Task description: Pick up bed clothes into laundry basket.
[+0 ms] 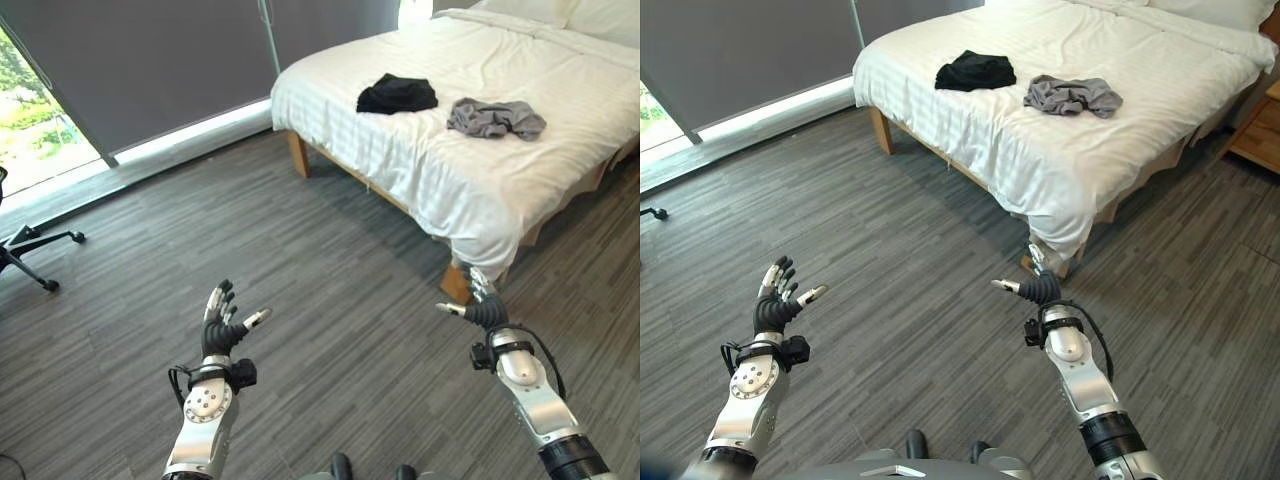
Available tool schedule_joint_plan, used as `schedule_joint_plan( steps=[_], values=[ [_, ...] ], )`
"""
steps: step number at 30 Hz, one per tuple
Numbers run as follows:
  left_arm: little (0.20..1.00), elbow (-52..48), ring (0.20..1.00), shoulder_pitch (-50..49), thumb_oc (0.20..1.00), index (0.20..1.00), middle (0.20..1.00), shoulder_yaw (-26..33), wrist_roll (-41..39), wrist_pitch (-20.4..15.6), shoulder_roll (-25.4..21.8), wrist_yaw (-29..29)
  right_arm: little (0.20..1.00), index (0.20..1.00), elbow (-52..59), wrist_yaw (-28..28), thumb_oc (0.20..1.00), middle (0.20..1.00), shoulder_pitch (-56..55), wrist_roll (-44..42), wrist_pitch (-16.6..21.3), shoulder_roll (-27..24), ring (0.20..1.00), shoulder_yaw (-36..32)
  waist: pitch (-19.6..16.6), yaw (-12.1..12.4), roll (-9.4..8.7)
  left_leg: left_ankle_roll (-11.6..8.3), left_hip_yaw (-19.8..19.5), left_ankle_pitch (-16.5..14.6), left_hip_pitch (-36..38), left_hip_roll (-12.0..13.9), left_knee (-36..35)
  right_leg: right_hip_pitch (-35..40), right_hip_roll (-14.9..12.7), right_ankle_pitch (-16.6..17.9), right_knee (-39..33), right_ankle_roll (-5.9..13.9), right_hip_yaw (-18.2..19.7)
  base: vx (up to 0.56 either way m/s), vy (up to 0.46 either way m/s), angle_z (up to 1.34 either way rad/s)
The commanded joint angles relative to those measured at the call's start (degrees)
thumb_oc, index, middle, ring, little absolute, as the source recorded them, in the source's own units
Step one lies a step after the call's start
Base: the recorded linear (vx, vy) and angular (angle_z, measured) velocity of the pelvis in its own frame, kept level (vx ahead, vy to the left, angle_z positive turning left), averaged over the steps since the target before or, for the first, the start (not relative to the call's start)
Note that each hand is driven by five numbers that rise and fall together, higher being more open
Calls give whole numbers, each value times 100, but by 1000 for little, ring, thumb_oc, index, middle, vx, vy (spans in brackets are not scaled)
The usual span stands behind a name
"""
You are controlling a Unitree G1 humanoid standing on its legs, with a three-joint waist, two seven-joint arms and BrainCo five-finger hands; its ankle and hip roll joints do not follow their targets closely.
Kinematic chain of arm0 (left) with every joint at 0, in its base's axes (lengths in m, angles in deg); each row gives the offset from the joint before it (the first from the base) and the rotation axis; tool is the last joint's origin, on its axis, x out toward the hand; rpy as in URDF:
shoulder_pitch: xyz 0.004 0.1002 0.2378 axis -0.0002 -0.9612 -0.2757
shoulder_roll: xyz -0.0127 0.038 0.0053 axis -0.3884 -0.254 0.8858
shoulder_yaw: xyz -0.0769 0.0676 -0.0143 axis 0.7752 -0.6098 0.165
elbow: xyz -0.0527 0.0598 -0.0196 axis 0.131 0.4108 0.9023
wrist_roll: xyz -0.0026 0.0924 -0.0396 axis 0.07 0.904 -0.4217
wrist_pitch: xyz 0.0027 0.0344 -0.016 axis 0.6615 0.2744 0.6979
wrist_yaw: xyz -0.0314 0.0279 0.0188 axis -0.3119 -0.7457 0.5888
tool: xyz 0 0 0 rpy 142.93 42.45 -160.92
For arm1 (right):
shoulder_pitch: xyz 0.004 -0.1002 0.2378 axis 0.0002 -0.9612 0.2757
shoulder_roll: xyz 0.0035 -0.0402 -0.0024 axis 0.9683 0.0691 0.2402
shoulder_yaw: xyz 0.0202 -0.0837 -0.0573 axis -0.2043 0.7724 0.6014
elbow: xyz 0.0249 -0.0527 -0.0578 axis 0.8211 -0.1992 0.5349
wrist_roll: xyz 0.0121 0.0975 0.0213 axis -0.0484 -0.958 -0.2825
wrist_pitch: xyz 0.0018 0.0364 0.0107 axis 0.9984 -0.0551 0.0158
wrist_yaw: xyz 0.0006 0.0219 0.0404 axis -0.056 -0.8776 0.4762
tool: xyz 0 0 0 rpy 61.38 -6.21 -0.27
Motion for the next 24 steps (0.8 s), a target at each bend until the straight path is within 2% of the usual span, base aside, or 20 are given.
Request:
schedule_joint_plan(
  steps=[1, 2, 4, 6, 8, 9, 10, 12, 13, 14, 15, 16, 18, 20, 22, 23, 24],
  values=[
    [1000, -239, 1000, 163, 1000, 1000, 1000, 113, 74, -333, -88, 186, 1000, 1000, 487, -93, 1000, 1000, 120, 178, 425, 39, 1000, -247, 23, -10, -212, -678, -103, -233, 305, 464, 15, -132, -461, 337, -244, 509, -111, 0, 0, 0],
    [1000, -215, 1000, 165, 1000, 1000, 1000, 66, -6, -319, -61, 214, 1000, 1000, 510, -94, 1000, 1000, 61, 148, 420, 68, 1000, -257, 38, -25, -209, -700, -113, -222, 294, 477, 35, -137, -459, 336, -244, 500, -123, -30, -40, 4],
    [1000, -167, 1000, 247, 1000, 1000, 1000, -138, -186, -194, -52, 357, 1000, 1000, 565, -83, 1000, 1000, -92, 72, 395, 112, 1000, -301, 193, -82, -222, -771, -138, -275, -21, 508, 508, -207, -473, 285, -213, 440, -161, -83, -51, 13],
    [1000, -178, 1000, 255, 1000, 1000, 1000, -244, -199, -144, -96, 471, 1000, 1000, 649, -65, 1000, 1000, -207, 26, 404, 85, 1000, -342, 333, -112, -226, -926, -159, -340, -391, 514, 1256, -208, -498, 226, -198, 366, -197, -44, -50, 23],
    [1000, -254, 1000, 205, 1000, 1000, 1000, -312, -245, -135, -112, 573, 1000, 1000, 730, -22, 1000, 1000, -353, -5, 404, 38, 1000, -385, 512, -97, -198, -1209, -318, -30, -924, 644, 2281, -112, -467, 152, -194, 242, -221, 33, -68, 14],
    [1000, -170, 1000, 150, 1000, 1000, 1000, -310, -317, -103, -52, 609, 1000, 1000, 662, -51, 1000, 1000, -446, -57, 382, -19, 1000, -413, 735, -2, -252, -1363, -451, 337, -1537, 681, 3073, 30, -517, 65, -218, 163, -258, 139, -65, 3],
    [1000, -128, 1000, 145, 1000, 1000, 1000, -306, -319, -81, -42, 603, 1000, 1000, 632, -64, 1000, 1000, -420, -60, 365, -17, 1000, -397, 747, 15, -255, -1277, -386, 256, -1693, 705, 3019, 35, -534, 33, -230, 178, -254, 206, -22, 1],
    [1000, -55, 1000, 55, 1000, 1000, 1000, -265, -335, -36, -1, 597, 1000, 1000, 532, -61, 1000, 1000, -374, -51, 323, -32, 1000, -358, 725, 70, -245, -1011, -198, -19, -1793, 725, 2394, 22, -570, -72, -244, 253, -193, 243, 101, -13],
    [1000, -49, 1000, -13, 1000, 1000, 1000, -232, -343, -24, 20, 594, 1000, 1000, 510, -60, 1000, 1000, -349, -38, 310, -48, 1000, -344, 710, 102, -195, -954, -117, 59, -1771, 743, 1933, 28, -544, -129, -244, 303, -149, 342, 186, -40],
    [1000, -58, 1000, -83, 1000, 1000, 1000, -196, -344, -12, 50, 580, 1000, 1000, 449, -67, 1000, 1000, -310, -33, 291, -59, 1000, -312, 703, 162, -100, -933, -75, 318, -1796, 798, 1290, 65, -493, -211, -244, 351, -72, 485, 270, -43],
    [1000, 6, 1000, -138, 1000, 1000, 1000, -166, -358, 0, 84, 535, 1000, 1000, 366, -74, 1000, 1000, -220, 8, 254, -118, 1000, -253, 719, 275, 2, -986, -43, 684, -1965, 935, 435, 179, -476, -355, -244, 421, 53, 512, 261, -45],
    [1000, 75, 1000, -129, 1000, 1000, 1000, -156, -355, -12, 103, 498, 1000, 1000, 288, -91, 1000, 1000, -169, 22, 245, -147, 1000, -236, 733, 342, -5, -1024, -44, 758, -2077, 919, 163, 258, -521, -434, -244, 455, 109, 516, 226, -48],
    [1000, 127, 1000, -163, 1000, 1000, 1000, -126, -407, -23, 107, 516, 1000, 1000, 262, -77, 1000, 1000, -108, 77, 243, -177, 1000, -228, 706, 456, 27, -1072, -258, 850, -2295, 897, 86, 443, -528, -575, -244, 507, 275, 440, 144, -56],
    [1000, 103, 1000, -327, 1000, 1000, 1000, -91, -402, 2, 105, 566, 1000, 1000, 318, 22, 1000, 1000, -151, 180, 214, -153, 1000, -172, 591, 537, 43, -1032, -376, 1029, -2248, 872, 113, 677, -539, -729, -244, 521, 480, 489, 171, -53],
    [1000, 102, 1000, -326, 1000, 1000, 1000, -98, -425, 17, 69, 613, 1000, 1000, 345, 63, 1000, 1000, -163, 244, 207, -120, 1000, -164, 563, 588, -46, -997, -390, 1091, -2195, 816, 112, 779, -614, -724, -200, 516, 556, 300, 102, -55],
    [1000, 102, 1000, -293, 1000, 1000, 1000, -105, -428, 46, 21, 633, 1000, 1000, 345, 73, 1000, 1000, -139, 272, 211, -93, 1000, -134, 536, 630, -131, -905, -401, 1082, -2139, 773, 166, 788, -664, -727, 31, 555, 627, 406, 111, -82],
    [1000, 134, 1000, -169, 1000, 1000, 1000, -213, -372, 93, -135, 695, 1000, 1000, 308, 99, 1000, 1000, -125, 336, 238, 1, 1000, -85, 524, 665, -339, -686, -248, 867, -1848, 599, 223, 528, -800, -518, 959, 794, 671, 392, 113, -82]
  ],
)
